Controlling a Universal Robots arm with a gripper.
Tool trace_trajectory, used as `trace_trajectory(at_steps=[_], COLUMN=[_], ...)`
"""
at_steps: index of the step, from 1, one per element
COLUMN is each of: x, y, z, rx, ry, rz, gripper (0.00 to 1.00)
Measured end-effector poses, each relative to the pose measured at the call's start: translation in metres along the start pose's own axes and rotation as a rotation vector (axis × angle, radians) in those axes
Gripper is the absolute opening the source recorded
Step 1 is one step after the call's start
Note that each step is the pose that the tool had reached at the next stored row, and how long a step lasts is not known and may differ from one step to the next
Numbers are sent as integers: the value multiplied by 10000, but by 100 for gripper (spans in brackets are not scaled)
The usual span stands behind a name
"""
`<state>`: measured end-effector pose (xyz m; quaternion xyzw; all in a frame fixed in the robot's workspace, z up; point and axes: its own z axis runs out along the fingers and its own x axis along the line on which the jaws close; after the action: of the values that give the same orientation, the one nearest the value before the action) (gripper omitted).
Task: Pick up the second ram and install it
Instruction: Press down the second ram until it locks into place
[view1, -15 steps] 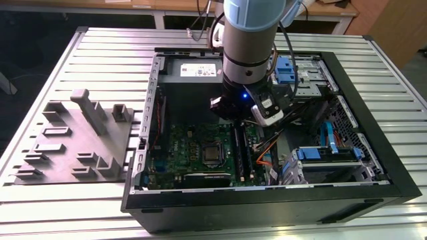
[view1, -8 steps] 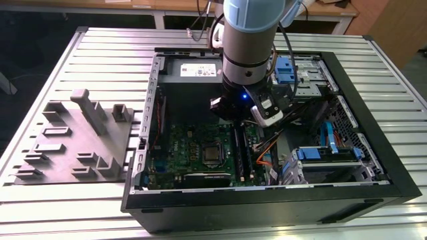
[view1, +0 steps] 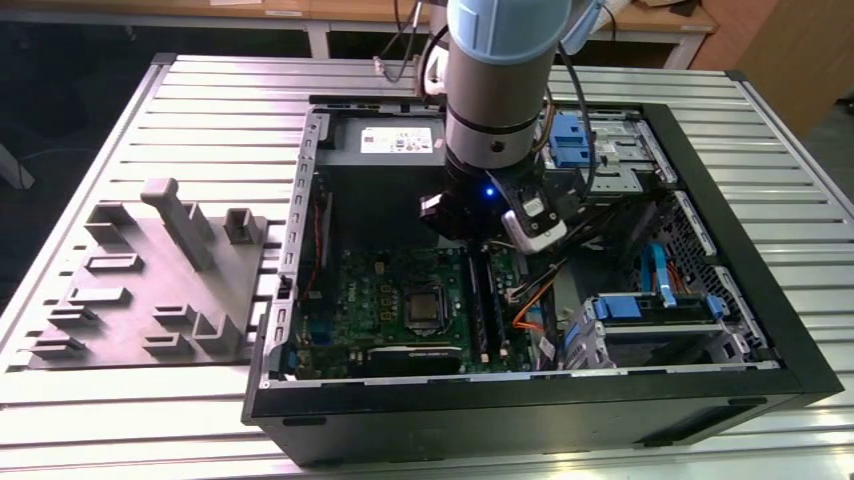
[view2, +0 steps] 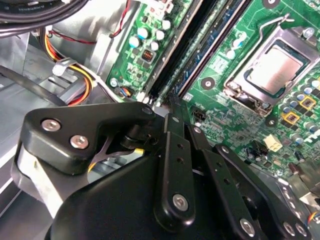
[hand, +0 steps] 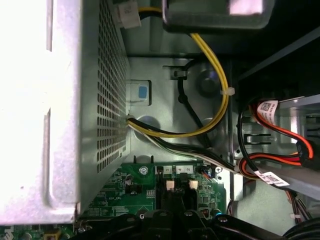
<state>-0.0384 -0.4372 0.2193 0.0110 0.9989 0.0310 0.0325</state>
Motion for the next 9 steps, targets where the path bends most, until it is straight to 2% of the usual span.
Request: trace_trajectory(at_steps=[5,9], x=[-7,-10], y=[5,8], z=[-117,-163], rx=[20,19], ry=[7,6], rz=[-1,-1], gripper=[10,10])
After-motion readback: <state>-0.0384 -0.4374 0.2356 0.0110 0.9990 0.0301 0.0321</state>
